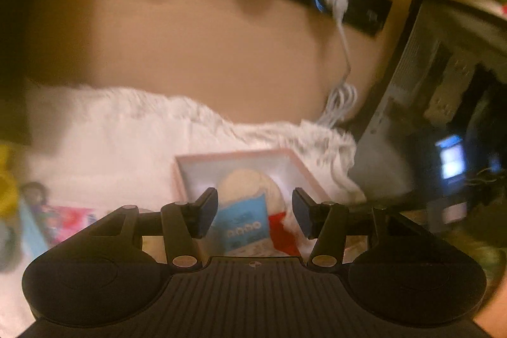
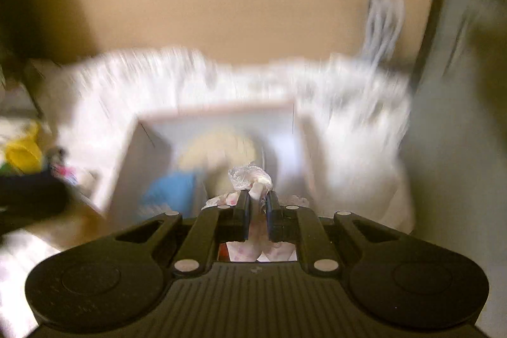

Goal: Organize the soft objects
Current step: 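Carry the blue packet and pink lace item over the pink box while both tools open to drop them, then grasp the pink ribbon bow with the left tool while the right tool grasps the blue face mask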

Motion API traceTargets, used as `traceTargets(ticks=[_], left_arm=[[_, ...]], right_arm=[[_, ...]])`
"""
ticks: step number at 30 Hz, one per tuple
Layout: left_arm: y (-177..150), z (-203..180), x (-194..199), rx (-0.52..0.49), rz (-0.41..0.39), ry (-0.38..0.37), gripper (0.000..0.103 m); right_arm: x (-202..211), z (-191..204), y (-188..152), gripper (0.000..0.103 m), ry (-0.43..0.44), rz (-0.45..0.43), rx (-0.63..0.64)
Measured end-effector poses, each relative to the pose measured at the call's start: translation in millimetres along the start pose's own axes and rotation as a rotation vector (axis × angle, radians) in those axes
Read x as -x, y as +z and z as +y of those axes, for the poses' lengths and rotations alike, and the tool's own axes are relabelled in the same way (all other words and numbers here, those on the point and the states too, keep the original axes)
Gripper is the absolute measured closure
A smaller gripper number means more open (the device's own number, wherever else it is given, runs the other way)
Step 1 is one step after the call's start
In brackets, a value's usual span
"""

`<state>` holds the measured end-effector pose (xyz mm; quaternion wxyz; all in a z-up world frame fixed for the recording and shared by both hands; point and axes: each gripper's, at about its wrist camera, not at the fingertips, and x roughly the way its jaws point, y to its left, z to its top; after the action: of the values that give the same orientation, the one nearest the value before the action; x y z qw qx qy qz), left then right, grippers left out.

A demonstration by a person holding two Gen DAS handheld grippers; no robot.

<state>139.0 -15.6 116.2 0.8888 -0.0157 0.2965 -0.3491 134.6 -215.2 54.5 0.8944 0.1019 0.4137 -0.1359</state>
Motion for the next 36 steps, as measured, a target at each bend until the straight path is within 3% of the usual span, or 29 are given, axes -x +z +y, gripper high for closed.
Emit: traceTargets(ticks=[3, 5, 10, 12, 14, 16, 21, 30, 36], left_arm=[[-4, 13, 25, 0.016, -0.037, 0.042, 0.047], [-10, 27, 41, 0.048, -0.048, 0.081, 0.047], [-31, 72, 76, 0.151, -0.056, 0.173, 0.047], [-42, 90, 87, 0.183, -0.047, 0.203, 0.047], [-52, 105, 94, 0.208, -0.033, 0.225, 0.047], [-62, 120, 99, 0.237, -0.021, 0.250, 0.047], [-74, 145, 109, 0.316, -0.029, 0.284, 0.047], [-79, 156, 103, 0.320, -0.018, 0.285, 0.047], [-81, 156, 103, 0.304, -0.005, 0.283, 0.047]], right_arm=[[-36, 6, -9, 0.093, -0.015, 0.074, 0.017], [-49, 11, -12, 0.092, -0.073, 0.091, 0.065], [-56, 12, -13, 0.088, -0.095, 0.131, 0.087], [-47, 11, -13, 0.078, -0.087, 0.127, 0.090], [-30, 12, -15, 0.048, -0.105, 0.077, 0.104], [-13, 12, -18, 0.038, -0.109, 0.017, 0.122], [25, 13, -23, 0.038, -0.131, -0.104, 0.153], [85, 35, -41, 0.035, -0.093, -0.327, 0.185], [98, 62, -57, 0.033, 0.006, -0.336, 0.238]])
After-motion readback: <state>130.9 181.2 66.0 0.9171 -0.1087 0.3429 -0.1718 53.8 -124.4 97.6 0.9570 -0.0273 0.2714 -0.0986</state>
